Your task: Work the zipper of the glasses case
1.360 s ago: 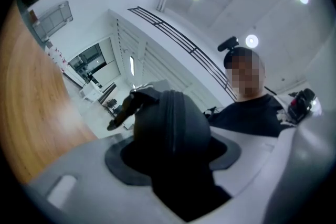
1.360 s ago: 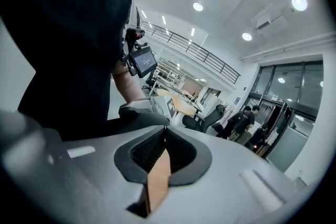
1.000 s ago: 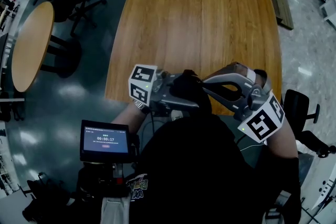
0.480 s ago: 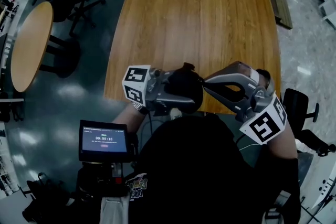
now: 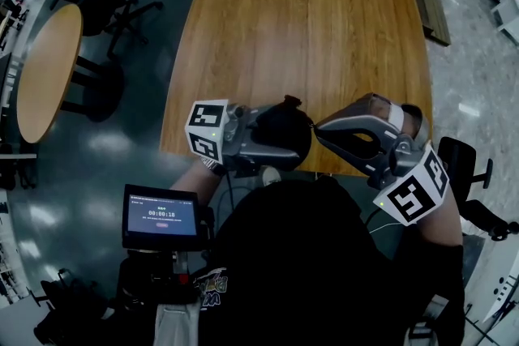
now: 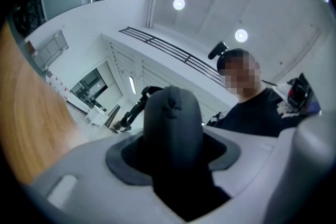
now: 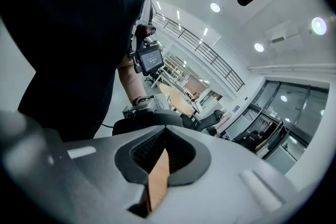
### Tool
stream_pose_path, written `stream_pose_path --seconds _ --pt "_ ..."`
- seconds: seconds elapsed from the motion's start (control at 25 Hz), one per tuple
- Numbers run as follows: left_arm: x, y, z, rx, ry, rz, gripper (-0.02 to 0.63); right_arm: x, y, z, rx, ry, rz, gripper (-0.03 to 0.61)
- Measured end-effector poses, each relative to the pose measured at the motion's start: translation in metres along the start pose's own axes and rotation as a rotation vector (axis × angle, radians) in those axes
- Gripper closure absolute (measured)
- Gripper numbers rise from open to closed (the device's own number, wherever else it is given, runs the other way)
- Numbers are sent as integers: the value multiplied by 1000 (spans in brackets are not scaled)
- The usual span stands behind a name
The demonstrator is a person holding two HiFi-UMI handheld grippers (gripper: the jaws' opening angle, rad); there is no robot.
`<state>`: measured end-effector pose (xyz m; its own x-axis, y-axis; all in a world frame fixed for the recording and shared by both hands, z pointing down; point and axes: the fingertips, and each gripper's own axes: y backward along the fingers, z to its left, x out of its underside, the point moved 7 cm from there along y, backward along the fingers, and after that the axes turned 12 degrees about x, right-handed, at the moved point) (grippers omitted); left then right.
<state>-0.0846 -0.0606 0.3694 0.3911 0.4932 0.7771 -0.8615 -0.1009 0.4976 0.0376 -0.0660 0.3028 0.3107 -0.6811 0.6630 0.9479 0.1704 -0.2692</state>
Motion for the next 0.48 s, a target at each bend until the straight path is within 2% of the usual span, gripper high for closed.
stream_pose_path --seconds 0.04,0.16,0.2,0.28,0.36,0.48 --pt "0 3 -1 0 0 -25 356 0 0 4 -23 9 6 577" --pt "-21 15 -2 -1 -22 -181 356 5 -3 33 -116 77 40 577" --pt "-29 15 -1 -15 -47 -192 356 9 -5 41 -121 91 48 577" --pt "-40 17 0 -47 -72 -198 356 16 -9 42 -88 10 29 577" --pt "-49 27 3 -59 -56 -300 356 18 -13 34 -42 -62 6 575" --pt "-53 39 10 -87 -33 -452 354 19 -17 31 -8 -42 15 575"
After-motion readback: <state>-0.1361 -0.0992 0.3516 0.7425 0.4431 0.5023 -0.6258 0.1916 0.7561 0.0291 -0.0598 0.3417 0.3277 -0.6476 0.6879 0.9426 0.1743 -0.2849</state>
